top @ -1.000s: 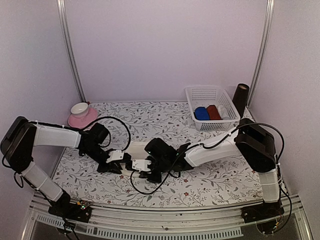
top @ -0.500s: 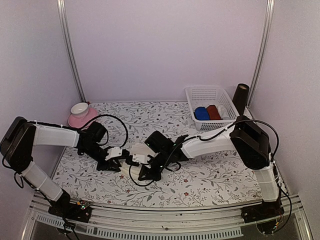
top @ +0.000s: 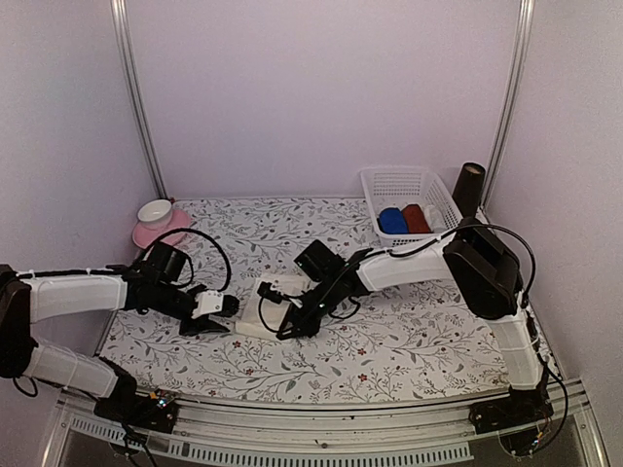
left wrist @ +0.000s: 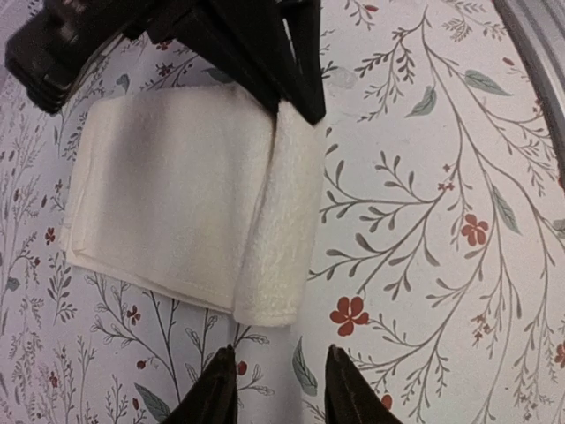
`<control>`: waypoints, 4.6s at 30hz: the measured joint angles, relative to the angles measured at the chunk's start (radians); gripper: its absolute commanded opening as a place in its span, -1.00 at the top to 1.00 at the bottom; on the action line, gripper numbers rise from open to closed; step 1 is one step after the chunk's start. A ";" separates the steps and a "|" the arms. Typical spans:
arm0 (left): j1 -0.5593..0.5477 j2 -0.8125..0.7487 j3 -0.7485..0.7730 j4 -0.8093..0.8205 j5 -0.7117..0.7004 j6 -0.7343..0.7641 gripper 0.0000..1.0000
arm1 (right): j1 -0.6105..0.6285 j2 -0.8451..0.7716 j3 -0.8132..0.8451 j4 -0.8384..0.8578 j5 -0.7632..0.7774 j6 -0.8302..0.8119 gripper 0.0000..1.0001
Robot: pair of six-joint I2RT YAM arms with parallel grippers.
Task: Roll the towels
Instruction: Roll the towel at the center of the board.
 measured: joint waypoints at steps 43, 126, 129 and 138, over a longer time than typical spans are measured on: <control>-0.223 -0.007 -0.246 0.535 -0.251 0.116 0.27 | -0.091 0.109 0.122 -0.099 -0.221 0.093 0.92; -0.160 0.234 0.093 0.086 -0.115 -0.042 1.00 | 0.180 -0.268 -0.405 0.412 0.454 -0.369 -0.29; -0.158 0.241 0.101 0.072 -0.104 -0.042 1.00 | 0.180 -0.245 -0.404 0.412 0.490 -0.377 -0.28; -0.152 0.265 0.130 0.035 -0.085 -0.040 1.00 | 0.180 -0.197 -0.378 0.422 0.575 -0.391 -0.11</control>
